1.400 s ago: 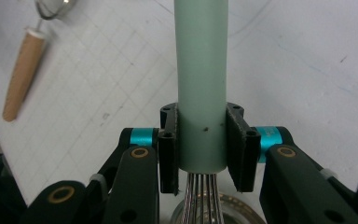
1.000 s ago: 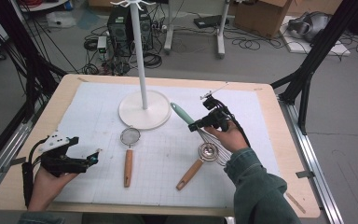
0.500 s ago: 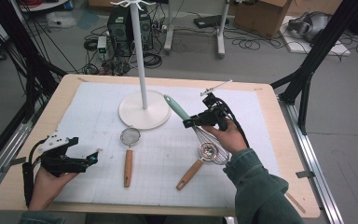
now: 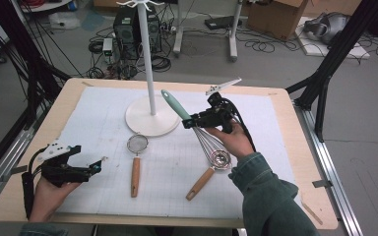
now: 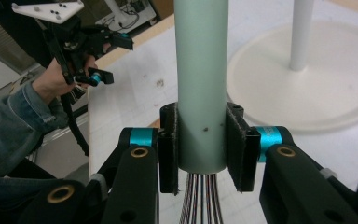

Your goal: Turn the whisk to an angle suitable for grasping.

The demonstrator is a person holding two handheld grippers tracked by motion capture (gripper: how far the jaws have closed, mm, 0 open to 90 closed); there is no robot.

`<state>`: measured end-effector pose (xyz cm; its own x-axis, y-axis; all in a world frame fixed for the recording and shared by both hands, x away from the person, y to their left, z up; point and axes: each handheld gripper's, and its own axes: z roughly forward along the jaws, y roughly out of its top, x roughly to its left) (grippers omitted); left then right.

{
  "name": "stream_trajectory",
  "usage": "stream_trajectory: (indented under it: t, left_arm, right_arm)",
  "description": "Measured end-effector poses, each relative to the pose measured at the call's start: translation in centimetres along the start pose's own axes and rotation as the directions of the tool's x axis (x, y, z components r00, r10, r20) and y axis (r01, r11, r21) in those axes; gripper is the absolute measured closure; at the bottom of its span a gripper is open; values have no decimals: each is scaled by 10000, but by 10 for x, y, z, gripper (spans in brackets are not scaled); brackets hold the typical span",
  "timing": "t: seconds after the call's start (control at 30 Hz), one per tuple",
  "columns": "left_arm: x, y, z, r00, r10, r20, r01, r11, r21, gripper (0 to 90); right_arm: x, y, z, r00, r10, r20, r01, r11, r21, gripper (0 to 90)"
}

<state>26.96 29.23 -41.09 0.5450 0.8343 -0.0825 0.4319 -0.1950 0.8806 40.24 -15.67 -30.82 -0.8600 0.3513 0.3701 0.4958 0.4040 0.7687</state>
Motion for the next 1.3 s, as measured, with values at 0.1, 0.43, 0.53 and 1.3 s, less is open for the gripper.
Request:
stream_trajectory:
  t: [0.1, 0.43, 0.53, 1.3]
  left_arm:
    - [1, -1, -1, 10000, -41, -60, 41, 10000, -36, 17]
    - [3, -3, -1, 9999, -133, -85, 132, 9999, -103, 17]
    - [3, -3, -1, 9999, -118, -80, 118, 9999, -83, 17]
    - [6, -2, -5, 9998, -154, -82, 152, 9997, -185, 17]
  right_arm:
    - [2, 5, 2, 9997, -224, -96, 221, 9993, -313, 691]
    - [9, 19, 12, 9972, -685, -287, 659, 9944, -823, 691]
    - [11, 24, 15, 9960, -799, -412, 753, 9919, -1023, 691]
    - [21, 53, 28, 9866, -1582, -402, 1445, 9611, -2355, 691]
